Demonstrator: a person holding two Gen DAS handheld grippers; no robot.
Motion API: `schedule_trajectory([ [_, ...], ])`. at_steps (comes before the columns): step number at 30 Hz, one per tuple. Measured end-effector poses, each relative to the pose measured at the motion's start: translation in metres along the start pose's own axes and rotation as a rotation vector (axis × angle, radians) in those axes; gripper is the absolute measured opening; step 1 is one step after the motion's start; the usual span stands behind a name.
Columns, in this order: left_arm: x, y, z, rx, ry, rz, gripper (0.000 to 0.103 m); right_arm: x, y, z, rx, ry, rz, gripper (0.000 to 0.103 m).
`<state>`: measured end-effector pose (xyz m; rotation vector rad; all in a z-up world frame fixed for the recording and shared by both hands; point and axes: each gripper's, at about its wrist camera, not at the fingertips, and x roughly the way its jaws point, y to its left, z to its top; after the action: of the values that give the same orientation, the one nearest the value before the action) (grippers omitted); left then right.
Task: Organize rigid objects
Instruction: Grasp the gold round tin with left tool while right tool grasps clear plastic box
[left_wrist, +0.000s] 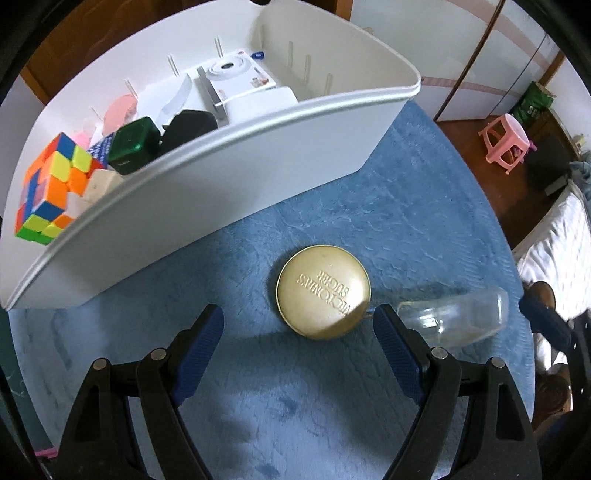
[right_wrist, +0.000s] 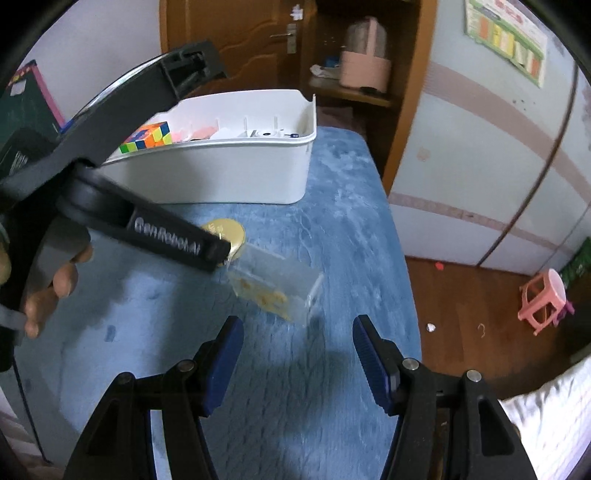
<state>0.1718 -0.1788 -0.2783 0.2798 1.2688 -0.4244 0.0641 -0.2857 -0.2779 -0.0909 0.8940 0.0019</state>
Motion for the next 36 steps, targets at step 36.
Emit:
schedule_trajectory([
  [36, -0.006, 0.026, -0.010, -0.071, -0.063, 0.012, 0.059, 0.042, 0.010, 0.025, -0.178, -0.009, 0.067, 0.072],
])
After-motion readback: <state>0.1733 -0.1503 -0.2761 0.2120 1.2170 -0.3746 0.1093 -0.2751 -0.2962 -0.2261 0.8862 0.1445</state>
